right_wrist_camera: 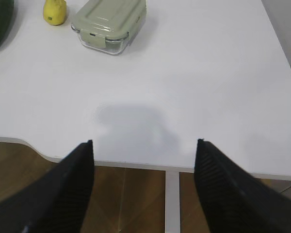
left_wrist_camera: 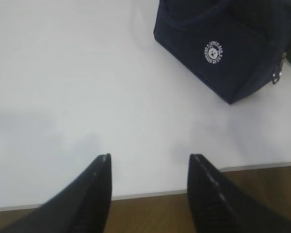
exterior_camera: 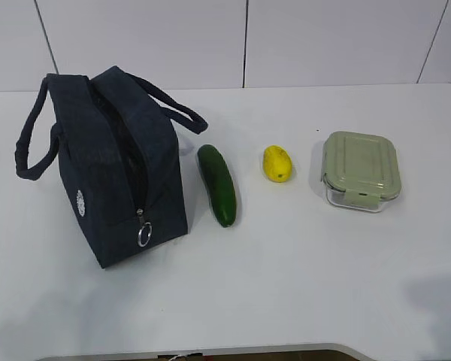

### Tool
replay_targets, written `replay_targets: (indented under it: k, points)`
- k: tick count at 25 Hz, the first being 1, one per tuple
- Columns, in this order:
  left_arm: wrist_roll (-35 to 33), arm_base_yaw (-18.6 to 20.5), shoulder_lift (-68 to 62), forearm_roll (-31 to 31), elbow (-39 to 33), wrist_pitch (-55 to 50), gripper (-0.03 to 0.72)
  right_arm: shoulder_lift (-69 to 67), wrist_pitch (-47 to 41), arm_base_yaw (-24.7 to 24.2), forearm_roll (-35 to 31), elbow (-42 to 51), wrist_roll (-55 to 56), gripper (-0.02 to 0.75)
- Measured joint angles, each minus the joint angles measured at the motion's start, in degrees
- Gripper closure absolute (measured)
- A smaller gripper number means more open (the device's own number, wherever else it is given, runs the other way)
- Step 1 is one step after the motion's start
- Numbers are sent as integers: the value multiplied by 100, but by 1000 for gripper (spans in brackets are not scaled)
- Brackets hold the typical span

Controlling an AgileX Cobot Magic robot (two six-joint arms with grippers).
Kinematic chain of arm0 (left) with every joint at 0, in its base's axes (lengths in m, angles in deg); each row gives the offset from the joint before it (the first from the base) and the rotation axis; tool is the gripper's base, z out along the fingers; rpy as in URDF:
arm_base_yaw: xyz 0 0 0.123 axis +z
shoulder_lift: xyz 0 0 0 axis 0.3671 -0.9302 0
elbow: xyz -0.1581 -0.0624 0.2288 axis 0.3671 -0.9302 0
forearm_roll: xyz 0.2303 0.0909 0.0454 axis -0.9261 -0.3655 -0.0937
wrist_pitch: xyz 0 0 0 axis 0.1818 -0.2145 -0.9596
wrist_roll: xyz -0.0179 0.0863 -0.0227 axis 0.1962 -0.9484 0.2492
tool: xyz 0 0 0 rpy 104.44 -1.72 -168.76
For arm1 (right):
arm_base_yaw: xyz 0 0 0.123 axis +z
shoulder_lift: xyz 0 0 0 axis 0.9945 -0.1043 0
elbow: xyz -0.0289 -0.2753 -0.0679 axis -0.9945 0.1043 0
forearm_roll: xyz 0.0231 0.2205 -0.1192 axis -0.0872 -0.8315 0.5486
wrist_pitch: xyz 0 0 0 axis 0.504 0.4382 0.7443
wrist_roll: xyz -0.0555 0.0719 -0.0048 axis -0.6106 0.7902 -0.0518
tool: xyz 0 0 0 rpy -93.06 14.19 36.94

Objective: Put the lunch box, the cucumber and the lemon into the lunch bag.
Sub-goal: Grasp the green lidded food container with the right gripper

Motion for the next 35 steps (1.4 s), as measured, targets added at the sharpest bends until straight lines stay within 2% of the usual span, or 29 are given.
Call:
replay_targets:
  k: [12, 18, 27, 35]
  points:
    - [0, 0, 0, 0, 0, 0, 328, -423, 36, 0, 0, 0, 0, 221]
    - [0, 0, 0, 0, 0, 0, 330, -1029, 723, 0, -51, -207, 0, 221]
    - [0, 0, 0, 0, 0, 0, 330, -2042, 1914, 0, -901, -750, 108, 222]
    - [0, 0, 0, 0, 0, 0, 335, -3055, 2107, 0, -1430, -1396, 130, 223]
